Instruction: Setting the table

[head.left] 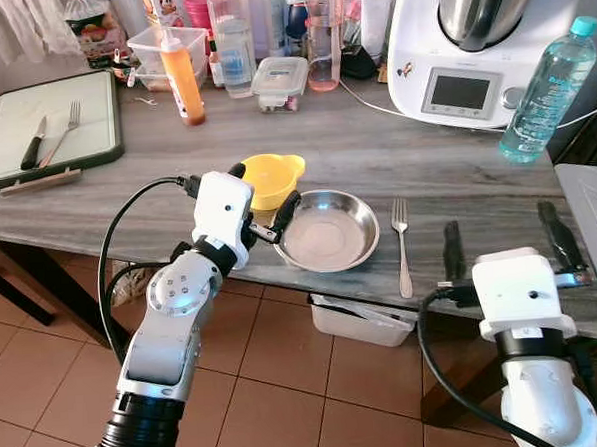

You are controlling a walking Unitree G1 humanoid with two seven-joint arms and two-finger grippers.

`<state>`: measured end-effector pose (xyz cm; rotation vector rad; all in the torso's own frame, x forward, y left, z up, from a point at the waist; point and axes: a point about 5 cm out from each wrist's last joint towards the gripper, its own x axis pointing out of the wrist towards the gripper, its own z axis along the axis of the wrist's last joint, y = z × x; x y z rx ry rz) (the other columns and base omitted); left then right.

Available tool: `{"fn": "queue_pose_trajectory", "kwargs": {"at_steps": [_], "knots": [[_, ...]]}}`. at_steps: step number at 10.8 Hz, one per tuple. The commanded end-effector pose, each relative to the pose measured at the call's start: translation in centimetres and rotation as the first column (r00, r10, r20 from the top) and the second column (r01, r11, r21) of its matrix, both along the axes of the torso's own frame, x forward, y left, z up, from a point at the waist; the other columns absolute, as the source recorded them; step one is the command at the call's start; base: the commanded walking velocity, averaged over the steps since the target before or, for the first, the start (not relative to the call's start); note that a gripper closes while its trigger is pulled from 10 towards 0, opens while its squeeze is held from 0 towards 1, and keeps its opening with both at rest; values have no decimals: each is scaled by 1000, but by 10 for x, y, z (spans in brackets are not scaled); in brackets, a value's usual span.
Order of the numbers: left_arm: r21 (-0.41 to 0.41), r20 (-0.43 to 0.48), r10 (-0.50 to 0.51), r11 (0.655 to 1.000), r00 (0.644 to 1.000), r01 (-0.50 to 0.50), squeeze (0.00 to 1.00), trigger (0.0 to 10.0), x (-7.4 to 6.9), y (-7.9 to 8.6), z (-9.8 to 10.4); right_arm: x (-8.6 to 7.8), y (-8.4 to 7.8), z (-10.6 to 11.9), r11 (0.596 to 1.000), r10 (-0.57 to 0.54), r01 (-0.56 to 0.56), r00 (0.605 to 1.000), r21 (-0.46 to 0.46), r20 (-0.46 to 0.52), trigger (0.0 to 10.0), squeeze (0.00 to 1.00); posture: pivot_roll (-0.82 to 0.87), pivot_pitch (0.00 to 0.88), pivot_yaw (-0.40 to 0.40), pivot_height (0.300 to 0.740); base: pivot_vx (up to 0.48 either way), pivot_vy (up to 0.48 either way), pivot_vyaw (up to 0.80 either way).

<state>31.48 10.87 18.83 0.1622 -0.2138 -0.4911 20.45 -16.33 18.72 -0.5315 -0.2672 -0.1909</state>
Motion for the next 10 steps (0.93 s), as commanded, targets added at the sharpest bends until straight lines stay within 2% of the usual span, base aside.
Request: {"fn": "queue_pose_trajectory", "kwargs": {"at_steps": [1,2,3,5,7,10], "knots": [[19,-4,7,1000,1000,-7,0,10000,-1,2,-3,-1,-2,-2,999,-11,11,1000,30,-9,10000,282,-48,103,44,740,-292,0,0],[21,-5,9,1000,1000,-9,0,10000,0,3,-3,-1,-3,-3,999,-18,18,1000,46,-12,10000,290,-41,101,43,740,-289,0,0],[26,-7,6,1000,1000,-6,0,10000,0,3,-4,0,-9,-4,994,-48,48,999,102,-11,10000,286,-38,99,44,740,-292,0,0],[32,-11,4,999,1000,-4,0,10000,0,3,-5,-5,-26,-5,979,-104,106,994,177,-20,10000,290,-43,100,49,740,-292,0,0],[42,-16,3,999,1000,-3,0,10000,-2,4,-9,-6,-42,-5,976,-121,125,992,178,-35,10000,286,-47,101,51,740,-292,0,0],[53,-21,3,999,1000,-2,0,10000,-2,4,-10,0,-42,0,972,-111,112,994,208,-14,10000,286,-47,101,51,740,-306,0,0]]}}
